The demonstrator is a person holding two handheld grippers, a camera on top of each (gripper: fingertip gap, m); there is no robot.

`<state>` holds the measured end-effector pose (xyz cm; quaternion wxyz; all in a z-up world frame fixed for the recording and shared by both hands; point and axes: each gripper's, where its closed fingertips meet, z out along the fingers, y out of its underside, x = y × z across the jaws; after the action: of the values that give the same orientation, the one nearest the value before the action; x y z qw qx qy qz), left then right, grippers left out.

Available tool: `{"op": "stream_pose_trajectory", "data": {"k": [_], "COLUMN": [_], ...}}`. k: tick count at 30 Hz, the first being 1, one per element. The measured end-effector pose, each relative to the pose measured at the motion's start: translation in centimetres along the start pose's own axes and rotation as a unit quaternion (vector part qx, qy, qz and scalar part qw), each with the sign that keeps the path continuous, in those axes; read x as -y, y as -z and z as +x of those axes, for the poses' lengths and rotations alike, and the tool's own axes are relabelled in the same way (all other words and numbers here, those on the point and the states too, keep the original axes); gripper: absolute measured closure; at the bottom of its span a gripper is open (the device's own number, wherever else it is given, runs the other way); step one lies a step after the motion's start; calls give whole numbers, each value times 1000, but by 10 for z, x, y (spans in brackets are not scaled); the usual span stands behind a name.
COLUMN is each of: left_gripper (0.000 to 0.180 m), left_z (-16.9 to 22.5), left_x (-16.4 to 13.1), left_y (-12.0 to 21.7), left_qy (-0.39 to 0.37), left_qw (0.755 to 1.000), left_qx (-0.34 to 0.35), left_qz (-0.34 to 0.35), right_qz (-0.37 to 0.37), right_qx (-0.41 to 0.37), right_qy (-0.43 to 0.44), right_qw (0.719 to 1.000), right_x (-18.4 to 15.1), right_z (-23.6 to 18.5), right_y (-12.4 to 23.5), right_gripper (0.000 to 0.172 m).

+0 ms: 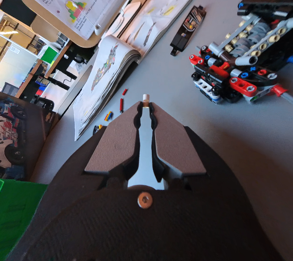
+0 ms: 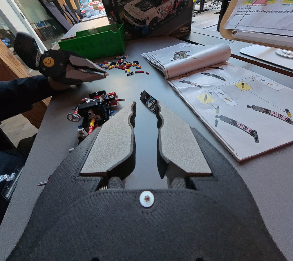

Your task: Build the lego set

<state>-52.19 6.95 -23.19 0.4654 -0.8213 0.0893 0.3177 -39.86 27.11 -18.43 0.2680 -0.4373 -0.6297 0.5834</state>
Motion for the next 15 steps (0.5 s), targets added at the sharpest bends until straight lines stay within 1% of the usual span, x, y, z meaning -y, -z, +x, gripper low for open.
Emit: {"op": "stream_pose_trajectory", "data": {"k": [3, 8, 15], "left_gripper": [175, 175, 175], "left_z": [-4, -1, -11], "left_x": [8, 24, 26], "left_y": [6, 16, 19], "left_qy": [24, 46, 86], "left_qw": [999, 994, 989], "left_qx": [-6, -39, -38], "left_qz": [35, 96, 112], "right_qz": [-12, -10, 0], "right_qx": [-3, 0, 5], "right_qy": [11, 7, 2], "right_qw": [1000, 1000, 1000], "right_x": [-4, -5, 0], "right_z": [0, 0, 0], "right_y": [-1, -1, 1], "right_gripper": [154, 156, 159]}}
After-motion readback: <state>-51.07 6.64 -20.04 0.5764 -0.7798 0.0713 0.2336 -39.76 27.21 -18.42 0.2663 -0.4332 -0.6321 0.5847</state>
